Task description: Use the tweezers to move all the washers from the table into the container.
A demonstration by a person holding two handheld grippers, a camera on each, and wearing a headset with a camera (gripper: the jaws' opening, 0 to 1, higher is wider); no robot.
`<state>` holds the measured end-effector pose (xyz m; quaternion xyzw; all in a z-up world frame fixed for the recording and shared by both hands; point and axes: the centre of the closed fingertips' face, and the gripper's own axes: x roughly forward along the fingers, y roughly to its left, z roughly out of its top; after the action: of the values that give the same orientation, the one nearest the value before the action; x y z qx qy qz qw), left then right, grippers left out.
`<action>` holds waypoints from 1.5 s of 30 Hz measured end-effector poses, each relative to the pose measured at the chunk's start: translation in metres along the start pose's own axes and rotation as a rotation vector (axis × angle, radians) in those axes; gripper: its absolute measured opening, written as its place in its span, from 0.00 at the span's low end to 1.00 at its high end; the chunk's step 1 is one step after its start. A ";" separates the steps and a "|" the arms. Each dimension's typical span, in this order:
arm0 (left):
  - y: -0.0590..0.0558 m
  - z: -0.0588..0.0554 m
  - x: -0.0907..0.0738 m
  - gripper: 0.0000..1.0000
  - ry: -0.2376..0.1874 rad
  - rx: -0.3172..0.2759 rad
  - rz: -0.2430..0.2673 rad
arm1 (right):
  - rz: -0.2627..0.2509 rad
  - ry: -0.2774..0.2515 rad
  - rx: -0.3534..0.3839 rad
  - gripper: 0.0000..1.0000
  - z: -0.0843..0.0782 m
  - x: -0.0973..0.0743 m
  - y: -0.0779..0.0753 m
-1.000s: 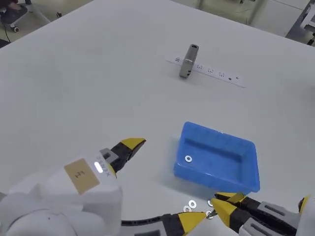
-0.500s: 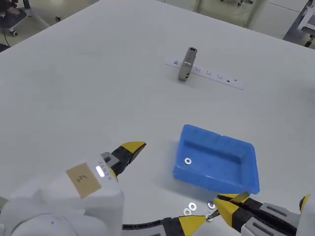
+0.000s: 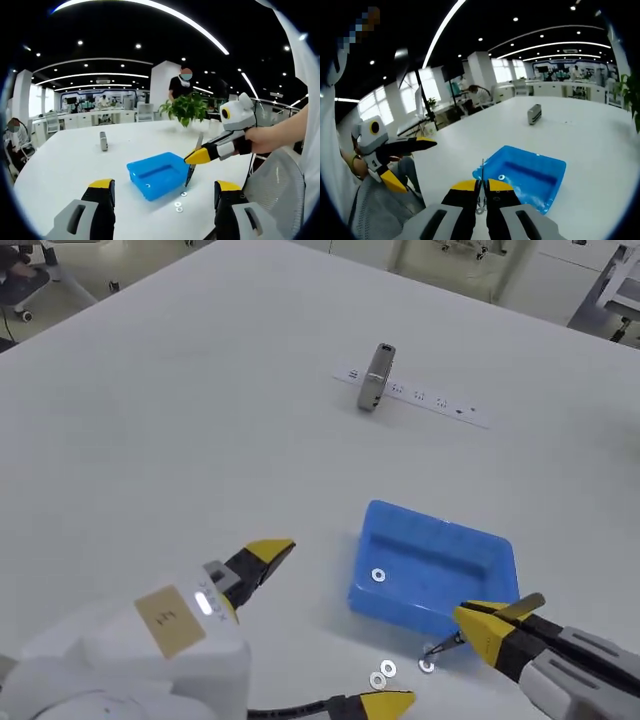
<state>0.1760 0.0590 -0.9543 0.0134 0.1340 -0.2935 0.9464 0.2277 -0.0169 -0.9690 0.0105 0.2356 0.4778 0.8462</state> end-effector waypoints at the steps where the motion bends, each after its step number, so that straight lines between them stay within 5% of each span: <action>1: 0.000 -0.001 0.000 0.83 0.003 -0.001 -0.001 | 0.000 -0.005 0.000 0.02 0.002 0.000 0.000; 22: 0.002 -0.003 -0.001 0.81 0.014 0.006 0.011 | -0.014 -0.083 0.008 0.02 0.039 0.017 -0.020; 45: 0.002 -0.003 -0.001 0.81 0.015 0.004 0.010 | -0.025 -0.009 0.050 0.02 0.024 0.055 -0.048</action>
<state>0.1759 0.0616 -0.9567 0.0179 0.1403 -0.2887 0.9469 0.3002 0.0064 -0.9803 0.0308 0.2437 0.4609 0.8528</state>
